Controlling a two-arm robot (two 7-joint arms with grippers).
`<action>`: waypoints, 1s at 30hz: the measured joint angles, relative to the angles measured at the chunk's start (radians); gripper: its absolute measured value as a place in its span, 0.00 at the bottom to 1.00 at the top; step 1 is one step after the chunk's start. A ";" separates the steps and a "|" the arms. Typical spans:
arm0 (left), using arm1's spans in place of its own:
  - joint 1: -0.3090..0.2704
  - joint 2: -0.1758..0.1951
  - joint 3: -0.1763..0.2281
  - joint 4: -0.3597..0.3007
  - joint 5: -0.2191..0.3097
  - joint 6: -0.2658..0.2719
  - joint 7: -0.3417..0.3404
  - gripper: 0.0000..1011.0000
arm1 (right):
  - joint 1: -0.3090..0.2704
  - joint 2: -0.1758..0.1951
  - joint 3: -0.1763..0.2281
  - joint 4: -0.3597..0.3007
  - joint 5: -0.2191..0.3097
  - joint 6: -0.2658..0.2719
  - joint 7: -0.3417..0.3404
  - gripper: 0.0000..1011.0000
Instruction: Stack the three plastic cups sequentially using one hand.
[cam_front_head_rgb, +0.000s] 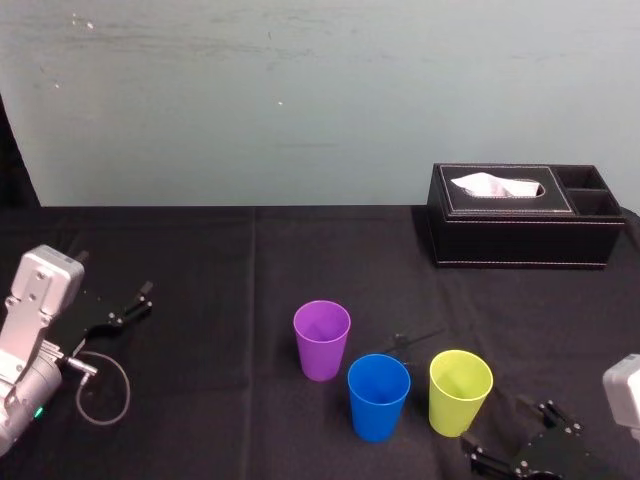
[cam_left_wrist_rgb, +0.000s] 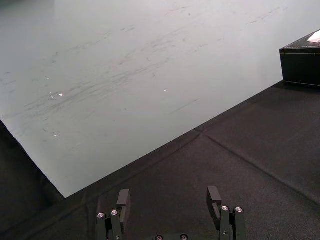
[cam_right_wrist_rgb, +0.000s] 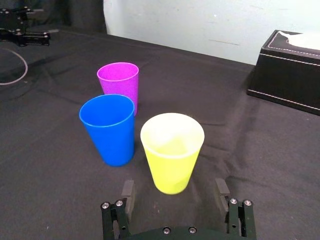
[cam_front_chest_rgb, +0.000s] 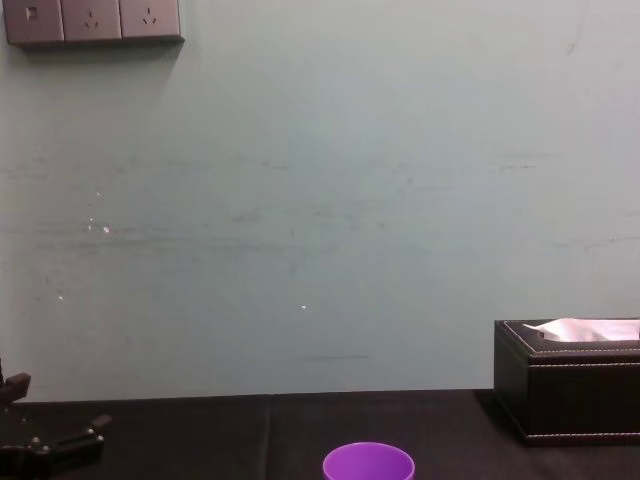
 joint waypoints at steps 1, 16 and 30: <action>0.000 0.000 0.000 0.000 0.000 0.000 0.000 0.99 | 0.007 -0.008 -0.003 0.005 -0.002 0.003 0.001 0.99; 0.000 0.000 0.000 0.000 0.000 0.000 0.000 0.99 | 0.094 -0.104 -0.038 0.086 -0.055 0.029 0.023 0.99; 0.000 0.000 0.000 0.000 0.000 0.000 0.000 0.99 | 0.121 -0.166 -0.032 0.136 -0.087 0.007 0.048 0.99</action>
